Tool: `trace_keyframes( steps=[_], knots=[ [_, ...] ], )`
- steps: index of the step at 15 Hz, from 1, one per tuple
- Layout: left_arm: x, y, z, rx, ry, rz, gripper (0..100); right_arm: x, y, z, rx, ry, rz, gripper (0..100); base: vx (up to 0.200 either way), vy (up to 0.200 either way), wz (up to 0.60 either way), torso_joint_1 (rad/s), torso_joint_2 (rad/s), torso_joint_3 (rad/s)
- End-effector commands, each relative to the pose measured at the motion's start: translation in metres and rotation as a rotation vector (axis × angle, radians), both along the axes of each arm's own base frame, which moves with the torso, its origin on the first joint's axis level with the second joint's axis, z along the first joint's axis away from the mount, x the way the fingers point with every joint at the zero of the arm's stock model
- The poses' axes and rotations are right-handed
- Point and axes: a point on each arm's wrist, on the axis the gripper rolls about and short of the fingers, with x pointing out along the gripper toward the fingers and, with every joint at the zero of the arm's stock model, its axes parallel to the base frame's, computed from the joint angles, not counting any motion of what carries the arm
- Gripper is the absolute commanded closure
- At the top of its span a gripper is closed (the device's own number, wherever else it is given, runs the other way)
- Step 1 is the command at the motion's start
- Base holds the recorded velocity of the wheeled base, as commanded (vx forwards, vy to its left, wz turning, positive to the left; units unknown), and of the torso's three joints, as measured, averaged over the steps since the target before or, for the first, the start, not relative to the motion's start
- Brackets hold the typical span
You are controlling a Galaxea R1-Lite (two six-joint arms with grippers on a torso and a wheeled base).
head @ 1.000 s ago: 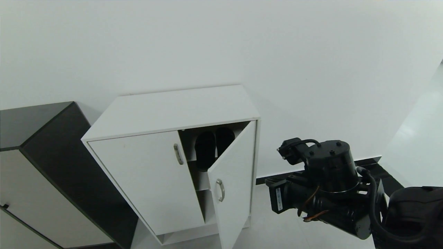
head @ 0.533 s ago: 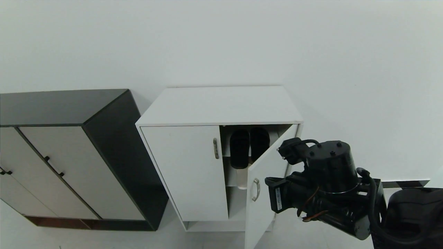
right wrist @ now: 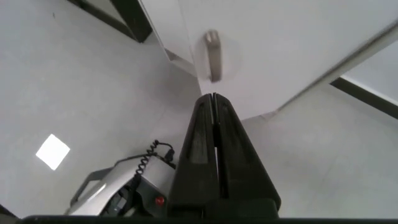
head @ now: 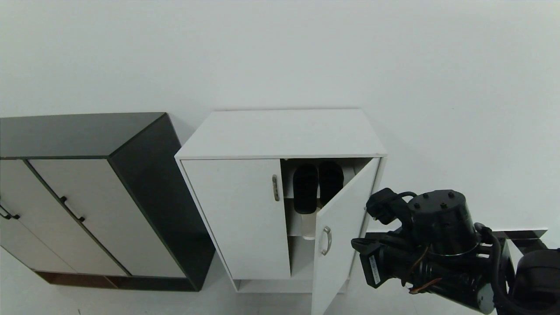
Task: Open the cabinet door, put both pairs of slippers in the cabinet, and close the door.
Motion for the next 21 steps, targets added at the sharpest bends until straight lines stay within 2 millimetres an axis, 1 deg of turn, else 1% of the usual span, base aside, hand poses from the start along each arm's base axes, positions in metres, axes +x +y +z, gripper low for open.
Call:
trace_keyframes(
  steps=[1,2,6,10,13,15,21],
  knots=[
    [0.0,0.0,0.0,0.0,0.0,-0.001,100,0.0,-0.002,-0.004,-0.014,0.01,-0.002,100,0.0,0.0,0.0,0.0,0.0,0.0],
    [0.0,0.0,0.0,0.0,0.0,0.001,100,0.001,-0.005,-0.006,-0.038,0.007,0.001,100,0.2,0.0,0.0,0.002,0.0,-0.002],
    [0.0,0.0,0.0,0.0,0.0,0.001,100,0.0,-0.006,-0.008,-0.046,0.013,0.002,100,0.2,0.0,0.0,-0.002,0.0,0.005],
    [0.0,0.0,0.0,-0.002,0.0,0.001,100,0.0,-0.006,-0.01,-0.049,0.02,0.006,100,0.0,0.0,0.0,0.0,0.0,0.0],
    [0.0,0.0,0.0,-0.003,0.0,0.001,100,0.006,0.0,-0.013,-0.049,0.022,0.007,100,0.0,0.0,0.0,0.0,0.0,0.0],
    [0.0,0.0,0.0,-0.003,0.0,0.001,100,0.011,0.004,-0.012,-0.037,0.018,0.004,100,0.0,0.0,0.0,0.0,0.0,0.0],
    [0.0,0.0,0.0,-0.002,0.0,0.003,100,0.023,0.011,-0.018,-0.04,0.023,-0.007,100,0.0,0.0,0.0,0.0,0.0,0.0]
  ],
)
